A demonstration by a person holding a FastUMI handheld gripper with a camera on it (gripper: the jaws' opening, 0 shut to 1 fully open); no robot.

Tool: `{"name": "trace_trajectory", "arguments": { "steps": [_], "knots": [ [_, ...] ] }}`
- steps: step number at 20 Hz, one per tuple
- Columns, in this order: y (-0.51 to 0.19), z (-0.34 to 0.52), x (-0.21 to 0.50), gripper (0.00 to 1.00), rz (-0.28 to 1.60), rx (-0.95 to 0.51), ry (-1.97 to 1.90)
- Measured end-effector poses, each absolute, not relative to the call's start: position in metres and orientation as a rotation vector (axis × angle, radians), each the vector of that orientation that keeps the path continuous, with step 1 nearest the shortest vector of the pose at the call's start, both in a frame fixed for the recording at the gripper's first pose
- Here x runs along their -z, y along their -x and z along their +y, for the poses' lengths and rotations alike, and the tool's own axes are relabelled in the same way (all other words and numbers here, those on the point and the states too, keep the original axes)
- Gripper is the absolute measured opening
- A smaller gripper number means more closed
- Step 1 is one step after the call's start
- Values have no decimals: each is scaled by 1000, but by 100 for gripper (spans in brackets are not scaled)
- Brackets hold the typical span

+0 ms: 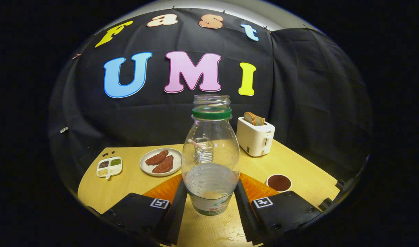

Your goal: Take the bottle from table, then pour the juice into the cup, finally place the bottle on the coaster

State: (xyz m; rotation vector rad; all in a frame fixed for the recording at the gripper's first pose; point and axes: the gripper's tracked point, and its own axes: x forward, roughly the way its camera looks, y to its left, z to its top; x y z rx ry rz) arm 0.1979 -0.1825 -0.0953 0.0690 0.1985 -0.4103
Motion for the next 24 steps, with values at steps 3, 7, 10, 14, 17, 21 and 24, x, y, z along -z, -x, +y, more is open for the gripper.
{"name": "trace_trajectory", "arguments": {
  "steps": [3, 7, 10, 14, 17, 21, 24],
  "knots": [
    [-232, -181, 100, 73, 168, 460, -57],
    [-265, -191, 114, 73, 153, 519, -22],
    [-285, -199, 132, 73, 168, 548, -23],
    [-302, -196, 158, 73, 205, 538, -52],
    [-303, -197, 168, 74, 223, 552, -48],
    [-299, -198, 176, 74, 219, 568, -84],
    [-298, -199, 175, 75, 210, 573, -99]
  ]
}}
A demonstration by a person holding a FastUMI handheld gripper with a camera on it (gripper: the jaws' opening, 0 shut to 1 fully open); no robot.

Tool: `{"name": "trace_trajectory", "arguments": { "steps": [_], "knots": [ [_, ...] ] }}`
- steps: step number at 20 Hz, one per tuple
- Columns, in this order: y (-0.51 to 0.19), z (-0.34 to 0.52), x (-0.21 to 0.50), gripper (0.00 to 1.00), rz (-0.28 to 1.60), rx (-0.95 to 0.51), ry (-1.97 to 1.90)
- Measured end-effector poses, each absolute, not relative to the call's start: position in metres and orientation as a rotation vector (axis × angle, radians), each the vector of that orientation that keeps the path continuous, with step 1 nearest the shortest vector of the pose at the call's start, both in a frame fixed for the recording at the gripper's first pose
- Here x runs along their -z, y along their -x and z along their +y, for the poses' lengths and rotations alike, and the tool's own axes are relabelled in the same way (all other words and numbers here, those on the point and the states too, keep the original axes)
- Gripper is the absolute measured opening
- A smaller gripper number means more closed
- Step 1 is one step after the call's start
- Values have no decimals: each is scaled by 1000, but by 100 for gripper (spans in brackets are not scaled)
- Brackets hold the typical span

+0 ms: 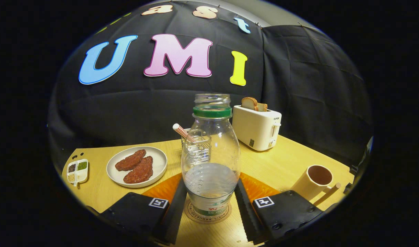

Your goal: Take the bottle from table, then pour the juice into the cup, finally place the bottle on the coaster

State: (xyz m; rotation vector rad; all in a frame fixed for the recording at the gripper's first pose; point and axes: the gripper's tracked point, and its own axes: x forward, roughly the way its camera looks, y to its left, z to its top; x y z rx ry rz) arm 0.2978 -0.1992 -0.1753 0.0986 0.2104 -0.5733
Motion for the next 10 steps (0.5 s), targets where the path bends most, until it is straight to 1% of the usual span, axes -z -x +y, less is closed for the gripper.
{"name": "trace_trajectory", "arguments": {
  "steps": [3, 4, 6, 10],
  "knots": [
    [-293, -198, 177, 78, 218, 584, -118],
    [-292, -196, 177, 82, 219, 582, -118],
    [-289, -191, 174, 97, 215, 572, -116],
    [-270, -179, 167, 97, 206, 563, -109]
  ]
}}
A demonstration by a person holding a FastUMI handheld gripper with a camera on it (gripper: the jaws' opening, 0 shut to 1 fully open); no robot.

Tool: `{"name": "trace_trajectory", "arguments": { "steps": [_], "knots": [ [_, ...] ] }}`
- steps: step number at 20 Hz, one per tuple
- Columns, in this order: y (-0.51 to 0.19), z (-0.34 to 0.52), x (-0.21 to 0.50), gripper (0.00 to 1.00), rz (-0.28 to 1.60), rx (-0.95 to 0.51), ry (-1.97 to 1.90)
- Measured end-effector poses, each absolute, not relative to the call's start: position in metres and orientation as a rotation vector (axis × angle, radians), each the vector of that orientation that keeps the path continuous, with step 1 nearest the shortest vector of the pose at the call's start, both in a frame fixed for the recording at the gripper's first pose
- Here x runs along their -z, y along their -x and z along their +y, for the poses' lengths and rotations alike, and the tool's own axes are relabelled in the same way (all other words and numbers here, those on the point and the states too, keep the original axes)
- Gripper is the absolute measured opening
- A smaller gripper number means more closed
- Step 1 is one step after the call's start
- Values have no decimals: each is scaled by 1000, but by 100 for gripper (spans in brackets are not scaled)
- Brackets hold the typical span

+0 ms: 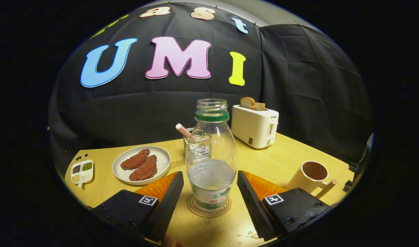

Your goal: Take the bottle from table, then pour the juice into the cup, finally place the bottle on the coaster

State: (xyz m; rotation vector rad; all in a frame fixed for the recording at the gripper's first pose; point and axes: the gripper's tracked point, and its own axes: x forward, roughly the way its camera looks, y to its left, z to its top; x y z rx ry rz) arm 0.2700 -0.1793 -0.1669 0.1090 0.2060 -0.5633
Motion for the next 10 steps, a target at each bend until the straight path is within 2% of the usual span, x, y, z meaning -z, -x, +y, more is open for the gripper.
{"name": "trace_trajectory", "arguments": {
  "steps": [10],
  "knots": [
    [-177, -135, 87, 96, 85, 505, -48]
  ]
}}
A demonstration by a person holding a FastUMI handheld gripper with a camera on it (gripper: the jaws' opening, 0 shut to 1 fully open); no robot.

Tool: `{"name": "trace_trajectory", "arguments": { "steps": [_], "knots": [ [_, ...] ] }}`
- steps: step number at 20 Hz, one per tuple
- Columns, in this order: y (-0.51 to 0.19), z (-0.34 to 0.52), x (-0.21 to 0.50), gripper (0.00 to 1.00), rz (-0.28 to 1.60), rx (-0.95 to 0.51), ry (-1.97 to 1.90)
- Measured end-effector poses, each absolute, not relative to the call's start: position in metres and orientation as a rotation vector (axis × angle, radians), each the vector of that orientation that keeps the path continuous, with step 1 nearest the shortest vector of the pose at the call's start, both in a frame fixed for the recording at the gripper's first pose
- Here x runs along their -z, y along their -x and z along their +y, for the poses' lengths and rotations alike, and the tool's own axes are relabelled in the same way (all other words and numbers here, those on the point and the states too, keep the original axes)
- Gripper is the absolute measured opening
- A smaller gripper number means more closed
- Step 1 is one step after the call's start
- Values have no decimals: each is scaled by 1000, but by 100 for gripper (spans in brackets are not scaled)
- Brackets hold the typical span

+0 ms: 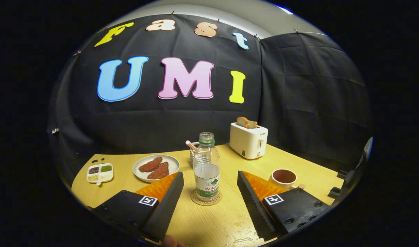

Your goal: Take the bottle from table, then pour the juice into the cup, finally place the bottle on the coaster

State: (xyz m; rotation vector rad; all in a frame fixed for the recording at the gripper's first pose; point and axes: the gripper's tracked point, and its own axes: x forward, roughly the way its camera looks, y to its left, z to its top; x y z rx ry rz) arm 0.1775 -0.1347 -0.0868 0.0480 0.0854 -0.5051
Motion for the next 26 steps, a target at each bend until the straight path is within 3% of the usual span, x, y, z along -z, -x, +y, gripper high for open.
{"name": "trace_trajectory", "arguments": {
  "steps": [10, 16, 26],
  "knots": [
    [-102, -21, 0, 97, 6, 186, 57],
    [-39, 5, -25, 97, -1, 16, 21],
    [12, -43, -24, 97, 16, -44, -5]
  ]
}}
